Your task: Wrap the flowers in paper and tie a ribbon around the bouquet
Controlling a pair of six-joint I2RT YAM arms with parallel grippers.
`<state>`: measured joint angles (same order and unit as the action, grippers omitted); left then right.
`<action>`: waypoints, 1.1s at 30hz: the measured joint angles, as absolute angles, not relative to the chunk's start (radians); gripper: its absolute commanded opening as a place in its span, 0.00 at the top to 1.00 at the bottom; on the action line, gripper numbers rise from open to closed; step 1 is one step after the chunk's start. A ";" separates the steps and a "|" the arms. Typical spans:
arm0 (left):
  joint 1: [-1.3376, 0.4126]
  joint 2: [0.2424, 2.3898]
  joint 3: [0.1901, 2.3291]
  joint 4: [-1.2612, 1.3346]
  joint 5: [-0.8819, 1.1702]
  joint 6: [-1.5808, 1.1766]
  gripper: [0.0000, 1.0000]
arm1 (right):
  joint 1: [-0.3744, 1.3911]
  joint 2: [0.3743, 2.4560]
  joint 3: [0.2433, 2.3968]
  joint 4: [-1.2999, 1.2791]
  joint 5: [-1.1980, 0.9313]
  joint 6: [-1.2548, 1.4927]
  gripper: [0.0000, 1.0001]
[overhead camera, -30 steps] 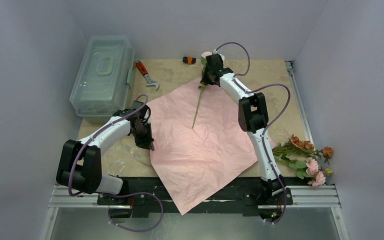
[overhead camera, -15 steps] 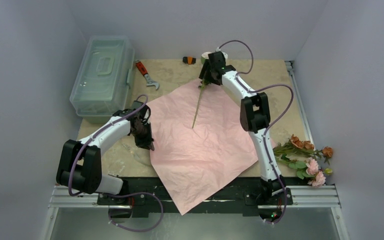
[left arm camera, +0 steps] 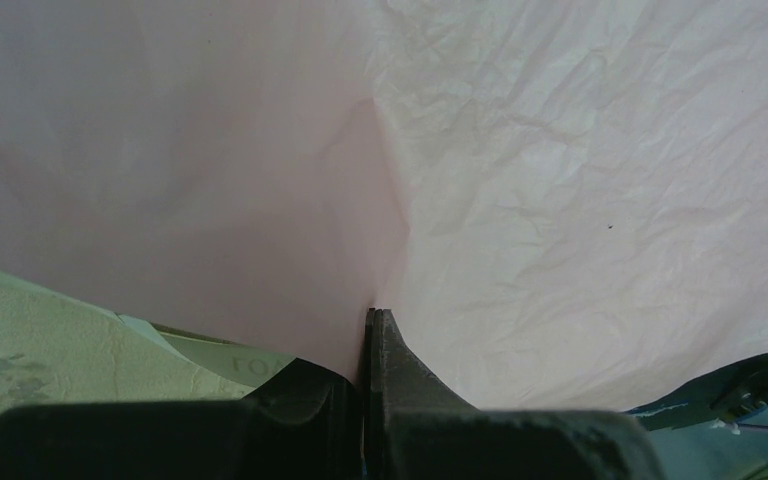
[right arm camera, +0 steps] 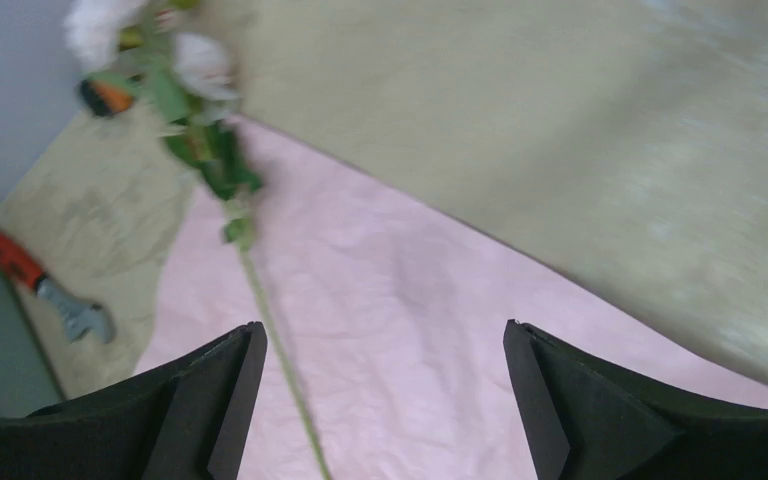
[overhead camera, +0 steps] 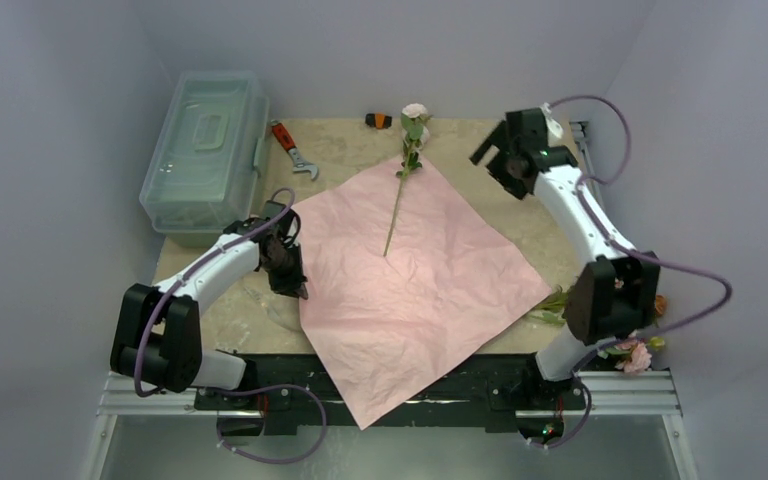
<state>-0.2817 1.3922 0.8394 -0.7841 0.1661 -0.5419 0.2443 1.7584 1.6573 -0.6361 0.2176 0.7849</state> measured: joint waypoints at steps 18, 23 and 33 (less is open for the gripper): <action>-0.282 1.354 0.839 -0.775 0.167 -0.541 1.00 | -0.311 1.350 0.941 -0.693 0.441 0.747 0.06; -0.282 1.353 0.839 -0.775 0.168 -0.540 1.00 | -0.371 1.457 0.940 -0.624 0.452 0.700 0.13; -0.282 1.353 0.839 -0.775 0.167 -0.541 1.00 | -0.398 1.584 0.941 -0.563 0.458 0.646 0.15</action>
